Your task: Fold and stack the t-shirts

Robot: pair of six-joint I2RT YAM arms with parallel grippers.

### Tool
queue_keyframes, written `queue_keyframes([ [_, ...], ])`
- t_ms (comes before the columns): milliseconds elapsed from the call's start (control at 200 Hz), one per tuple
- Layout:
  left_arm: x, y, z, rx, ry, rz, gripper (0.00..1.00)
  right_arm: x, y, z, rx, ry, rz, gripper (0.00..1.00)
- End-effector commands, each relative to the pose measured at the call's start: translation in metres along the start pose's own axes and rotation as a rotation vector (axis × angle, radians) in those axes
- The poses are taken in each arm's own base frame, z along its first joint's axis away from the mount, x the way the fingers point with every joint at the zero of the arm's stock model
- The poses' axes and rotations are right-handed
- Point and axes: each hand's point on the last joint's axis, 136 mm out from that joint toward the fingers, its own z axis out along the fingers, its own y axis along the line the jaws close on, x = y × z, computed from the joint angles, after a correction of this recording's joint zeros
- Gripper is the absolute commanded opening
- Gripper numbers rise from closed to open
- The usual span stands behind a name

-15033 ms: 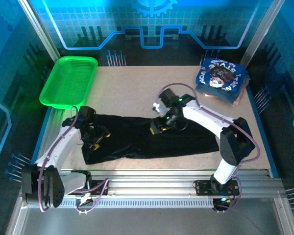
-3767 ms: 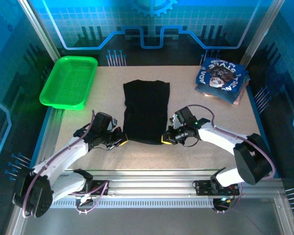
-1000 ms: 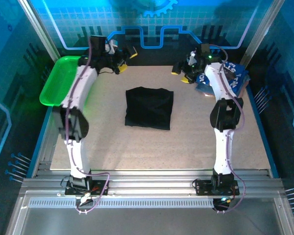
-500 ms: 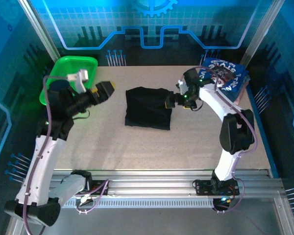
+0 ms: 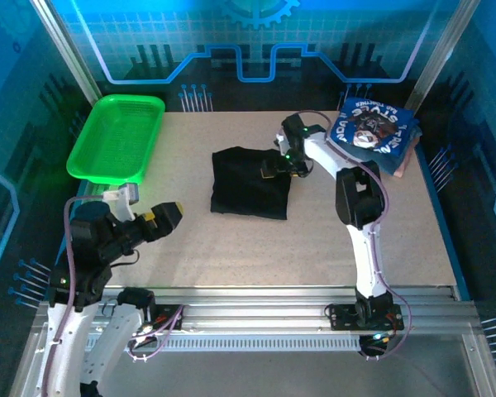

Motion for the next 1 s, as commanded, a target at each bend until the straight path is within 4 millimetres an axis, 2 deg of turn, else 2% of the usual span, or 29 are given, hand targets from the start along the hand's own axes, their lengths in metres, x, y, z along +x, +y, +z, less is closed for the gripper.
queue_keyframes([
  [0, 0.013, 0.022, -0.012, -0.123, 0.025, 0.001, 0.99, 0.015, -0.01, 0.019, 0.09, 0.111, 0.001, 0.89],
  [65, 0.013, 0.024, -0.017, -0.143, 0.019, 0.013, 0.99, 0.018, -0.014, 0.026, 0.112, 0.137, 0.016, 0.84],
  [205, 0.01, 0.025, -0.021, -0.159, 0.003, 0.026, 0.99, 0.027, -0.016, 0.036, 0.129, 0.178, 0.023, 0.6],
  [260, 0.008, 0.025, -0.022, -0.164, -0.006, 0.031, 0.99, 0.029, -0.019, 0.037, 0.14, 0.186, 0.035, 0.57],
  [295, 0.007, 0.025, -0.022, -0.166, -0.008, 0.035, 0.99, 0.029, -0.021, 0.034, 0.154, 0.184, 0.043, 0.6],
  [360, 0.005, 0.024, -0.023, -0.168, -0.011, 0.037, 0.99, 0.026, -0.017, 0.024, 0.157, 0.153, 0.027, 0.77],
  [430, 0.005, 0.024, -0.022, -0.168, -0.013, 0.038, 0.99, 0.02, -0.011, 0.006, 0.153, 0.105, -0.002, 0.87],
  [560, 0.005, 0.026, -0.018, -0.167, -0.007, 0.028, 0.99, 0.013, -0.007, -0.022, 0.167, 0.059, -0.024, 0.91],
  [605, 0.005, 0.026, -0.017, -0.167, -0.005, 0.026, 0.99, 0.013, -0.008, -0.024, 0.175, 0.058, -0.026, 0.92],
  [615, 0.005, 0.026, -0.017, -0.167, -0.005, 0.027, 0.99, 0.009, -0.006, -0.033, 0.174, 0.038, -0.029, 0.92],
  [635, 0.005, 0.026, -0.017, -0.167, -0.004, 0.026, 0.99, 0.008, -0.006, -0.039, 0.177, 0.027, -0.029, 0.92],
  [690, 0.005, 0.027, -0.016, -0.17, -0.005, 0.026, 0.99, 0.006, -0.007, -0.045, 0.188, 0.02, -0.03, 0.92],
  [760, 0.004, 0.027, -0.017, -0.17, -0.01, 0.027, 0.99, 0.006, -0.01, -0.048, 0.206, 0.023, -0.031, 0.92],
  [920, 0.004, 0.022, -0.017, -0.159, 0.002, 0.028, 0.99, 0.01, -0.016, -0.04, 0.223, 0.052, -0.028, 0.92],
  [935, 0.004, 0.023, -0.018, -0.163, 0.005, 0.028, 0.99, 0.013, -0.02, -0.029, 0.228, 0.074, -0.023, 0.92],
  [995, 0.003, 0.024, -0.02, -0.177, 0.005, 0.036, 0.99, 0.015, -0.025, -0.021, 0.239, 0.095, -0.014, 0.92],
])
